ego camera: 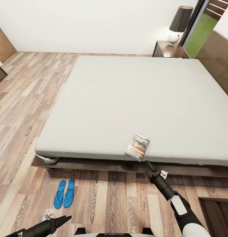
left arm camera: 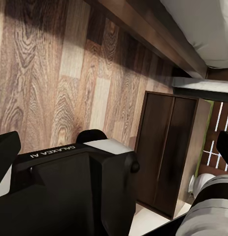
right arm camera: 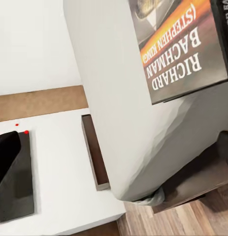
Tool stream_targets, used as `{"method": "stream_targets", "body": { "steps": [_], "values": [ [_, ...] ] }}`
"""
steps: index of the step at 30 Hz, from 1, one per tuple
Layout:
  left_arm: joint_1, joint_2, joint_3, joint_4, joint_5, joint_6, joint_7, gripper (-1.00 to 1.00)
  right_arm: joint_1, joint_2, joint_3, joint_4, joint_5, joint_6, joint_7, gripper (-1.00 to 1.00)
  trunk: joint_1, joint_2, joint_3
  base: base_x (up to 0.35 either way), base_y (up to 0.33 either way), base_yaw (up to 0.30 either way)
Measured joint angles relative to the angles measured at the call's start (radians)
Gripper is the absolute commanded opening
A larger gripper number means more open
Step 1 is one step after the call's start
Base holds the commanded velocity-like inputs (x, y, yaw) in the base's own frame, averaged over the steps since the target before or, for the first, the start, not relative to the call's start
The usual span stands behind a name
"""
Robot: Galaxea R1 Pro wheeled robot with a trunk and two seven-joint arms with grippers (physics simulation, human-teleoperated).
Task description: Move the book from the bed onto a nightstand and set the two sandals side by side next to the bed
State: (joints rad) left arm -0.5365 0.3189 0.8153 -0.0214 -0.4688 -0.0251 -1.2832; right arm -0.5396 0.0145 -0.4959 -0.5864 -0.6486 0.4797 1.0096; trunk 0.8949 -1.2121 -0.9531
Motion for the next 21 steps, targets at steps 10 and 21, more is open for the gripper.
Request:
{"method": "stream_targets", "body": {
  "steps": [10,21],
  "values": [
    [0.0,0.0,0.0,0.0,0.0,0.0,0.0,1.0,0.0,0.0,0.003,0.004,-0.026,-0.002,-0.001,1.0,0.0,0.0,0.0,0.0,0.0,0.0],
    [0.0,0.0,0.0,0.0,0.0,0.0,0.0,1.0,0.0,0.0,0.004,0.005,-0.027,-0.006,-0.002,1.0,0.0,0.0,0.0,0.0,0.0,0.0]
  ]
}}
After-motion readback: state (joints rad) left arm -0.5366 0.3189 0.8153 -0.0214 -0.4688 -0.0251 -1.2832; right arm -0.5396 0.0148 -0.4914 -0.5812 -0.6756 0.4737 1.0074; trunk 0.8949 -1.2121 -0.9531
